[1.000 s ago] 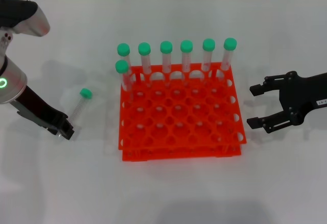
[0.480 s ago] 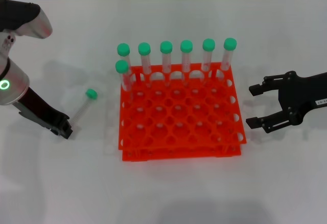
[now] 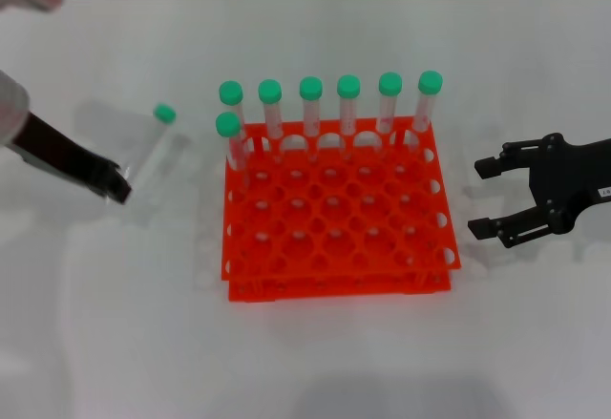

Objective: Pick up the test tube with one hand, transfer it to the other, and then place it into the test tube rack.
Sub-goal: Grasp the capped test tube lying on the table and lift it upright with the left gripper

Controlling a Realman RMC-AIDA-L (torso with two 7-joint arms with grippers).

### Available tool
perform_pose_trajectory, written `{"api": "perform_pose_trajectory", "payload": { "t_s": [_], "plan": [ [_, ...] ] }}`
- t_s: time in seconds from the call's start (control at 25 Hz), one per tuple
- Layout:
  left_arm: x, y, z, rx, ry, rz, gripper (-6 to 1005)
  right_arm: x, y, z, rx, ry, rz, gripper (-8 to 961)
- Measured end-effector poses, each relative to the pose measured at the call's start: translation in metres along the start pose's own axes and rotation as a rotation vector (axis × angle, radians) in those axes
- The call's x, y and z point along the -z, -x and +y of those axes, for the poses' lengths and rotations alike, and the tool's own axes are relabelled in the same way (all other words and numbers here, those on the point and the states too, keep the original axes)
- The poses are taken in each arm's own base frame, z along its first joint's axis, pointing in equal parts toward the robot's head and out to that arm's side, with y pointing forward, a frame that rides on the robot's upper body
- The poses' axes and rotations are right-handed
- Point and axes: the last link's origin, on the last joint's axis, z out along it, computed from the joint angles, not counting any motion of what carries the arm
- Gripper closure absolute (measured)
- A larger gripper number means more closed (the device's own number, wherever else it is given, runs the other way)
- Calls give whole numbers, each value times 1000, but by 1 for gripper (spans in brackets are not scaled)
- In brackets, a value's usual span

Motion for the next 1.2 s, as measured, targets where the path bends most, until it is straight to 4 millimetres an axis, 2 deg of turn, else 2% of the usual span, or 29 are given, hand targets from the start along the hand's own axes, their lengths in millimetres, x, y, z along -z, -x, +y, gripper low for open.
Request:
{"api": "perform_pose_trajectory", "payload": {
  "t_s": [0.16,0.36,0.68,0.76,0.96,1.2],
  "plan": [
    [28,2,1,-18,-45,105,811,1,-1,0,-1,-2,1,100],
    [49,7,4,-58,-53,271,811,2,-1,0,-2,-5,1,100],
    [55,10,17,-260,81,582,811,0,-1,0,-3,-5,-1,101],
    [54,13,20,-324,129,712,811,0,-1,1,-3,-3,-4,101],
    [41,14,21,-402,217,843,811,-2,0,1,-6,-4,-12,102],
    [-5,3,27,-447,373,849,812,-8,3,1,-1,-9,-22,102]
  ]
}}
